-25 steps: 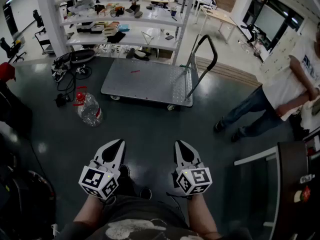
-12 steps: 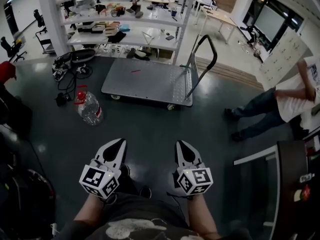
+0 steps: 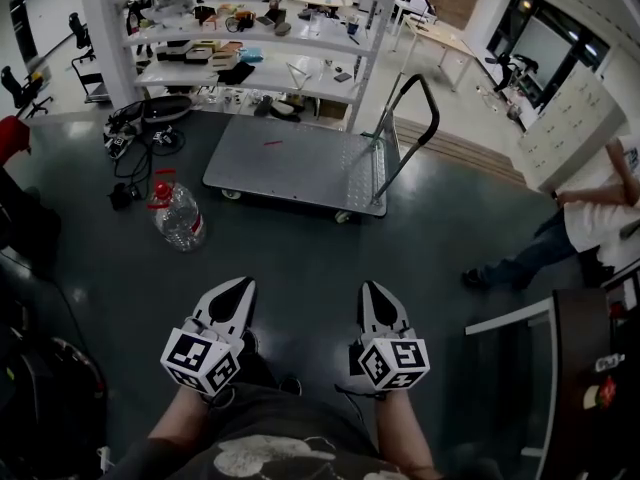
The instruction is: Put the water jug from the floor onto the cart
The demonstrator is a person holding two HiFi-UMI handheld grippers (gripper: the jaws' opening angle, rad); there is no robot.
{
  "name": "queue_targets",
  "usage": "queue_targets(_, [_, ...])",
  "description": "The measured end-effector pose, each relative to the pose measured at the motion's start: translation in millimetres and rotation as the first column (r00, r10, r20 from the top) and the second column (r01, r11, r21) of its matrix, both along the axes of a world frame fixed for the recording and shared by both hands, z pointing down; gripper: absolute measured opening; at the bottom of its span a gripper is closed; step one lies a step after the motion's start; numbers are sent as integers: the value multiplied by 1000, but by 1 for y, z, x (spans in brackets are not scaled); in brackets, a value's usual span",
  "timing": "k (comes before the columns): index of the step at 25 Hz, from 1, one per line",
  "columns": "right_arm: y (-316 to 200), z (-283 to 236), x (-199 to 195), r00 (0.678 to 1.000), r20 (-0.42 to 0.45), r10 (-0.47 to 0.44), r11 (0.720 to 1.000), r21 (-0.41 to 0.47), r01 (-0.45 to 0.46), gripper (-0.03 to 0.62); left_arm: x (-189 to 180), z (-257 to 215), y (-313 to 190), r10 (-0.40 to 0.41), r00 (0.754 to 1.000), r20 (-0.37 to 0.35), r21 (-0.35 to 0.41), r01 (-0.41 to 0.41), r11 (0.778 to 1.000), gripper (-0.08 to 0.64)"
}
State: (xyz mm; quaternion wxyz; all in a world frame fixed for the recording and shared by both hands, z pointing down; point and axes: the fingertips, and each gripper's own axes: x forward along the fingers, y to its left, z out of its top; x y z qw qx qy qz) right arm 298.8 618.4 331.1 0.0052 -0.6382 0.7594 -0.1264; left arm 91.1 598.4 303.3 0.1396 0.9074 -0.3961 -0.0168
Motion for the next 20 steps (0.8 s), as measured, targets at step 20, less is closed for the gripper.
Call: queue_targets(20, [-167, -8, -57, 996, 33, 82, 997, -1, -82, -9, -77, 7, -166, 28, 999, 25, -19, -27, 999, 9])
